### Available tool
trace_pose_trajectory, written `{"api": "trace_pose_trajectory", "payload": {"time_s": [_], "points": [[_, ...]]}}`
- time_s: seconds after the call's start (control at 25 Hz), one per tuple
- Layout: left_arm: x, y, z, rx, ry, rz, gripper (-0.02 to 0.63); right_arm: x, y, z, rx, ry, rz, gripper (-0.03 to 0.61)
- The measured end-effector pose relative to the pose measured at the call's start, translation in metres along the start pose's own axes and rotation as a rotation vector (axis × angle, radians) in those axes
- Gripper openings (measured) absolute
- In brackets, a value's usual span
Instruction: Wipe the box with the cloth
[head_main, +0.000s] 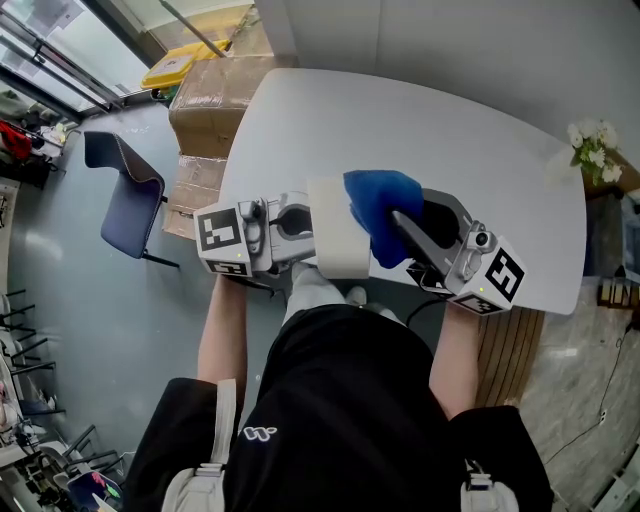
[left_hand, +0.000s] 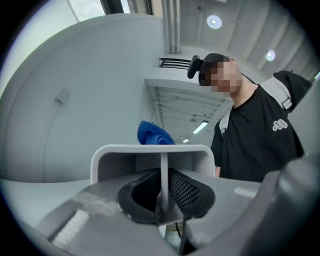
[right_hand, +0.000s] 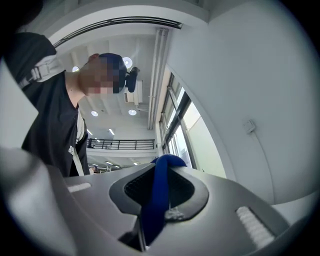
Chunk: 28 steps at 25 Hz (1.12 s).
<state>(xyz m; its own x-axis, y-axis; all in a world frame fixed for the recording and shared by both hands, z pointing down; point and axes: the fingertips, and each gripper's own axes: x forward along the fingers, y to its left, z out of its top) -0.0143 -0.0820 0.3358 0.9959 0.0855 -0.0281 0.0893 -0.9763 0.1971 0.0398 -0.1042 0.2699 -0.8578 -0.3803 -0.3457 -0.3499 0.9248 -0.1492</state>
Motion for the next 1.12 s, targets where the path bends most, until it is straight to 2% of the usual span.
{"api": "trace_pose_trajectory", "payload": {"time_s": [0.32, 0.56, 0.68, 0.84, 1.0, 1.12], "points": [[0.004, -0.019, 0.011, 0.02, -0.035, -0.069, 0.054, -0.006, -0.032, -0.01, -0.043, 0.045, -0.188, 0.055], [-0.004, -0.015, 0.035, 0.057, -0.107, -0.03, 0.052, -0.009, -0.04, -0.032, -0.07, 0.14, -0.248, 0.055], [-0.008, -0.008, 0.042, 0.068, -0.126, 0.017, 0.054, -0.009, -0.038, -0.041, -0.075, 0.176, -0.246, 0.055], [-0.012, 0.008, 0.04, 0.062, -0.123, 0.106, 0.054, -0.007, -0.029, -0.048, -0.081, 0.215, -0.194, 0.054], [-0.017, 0.034, 0.025, 0.028, -0.078, 0.245, 0.052, -0.003, -0.015, -0.063, -0.097, 0.283, -0.126, 0.054], [-0.021, 0.046, 0.012, -0.009, -0.064, 0.311, 0.054, -0.001, -0.004, -0.068, -0.08, 0.299, -0.071, 0.055]]}}
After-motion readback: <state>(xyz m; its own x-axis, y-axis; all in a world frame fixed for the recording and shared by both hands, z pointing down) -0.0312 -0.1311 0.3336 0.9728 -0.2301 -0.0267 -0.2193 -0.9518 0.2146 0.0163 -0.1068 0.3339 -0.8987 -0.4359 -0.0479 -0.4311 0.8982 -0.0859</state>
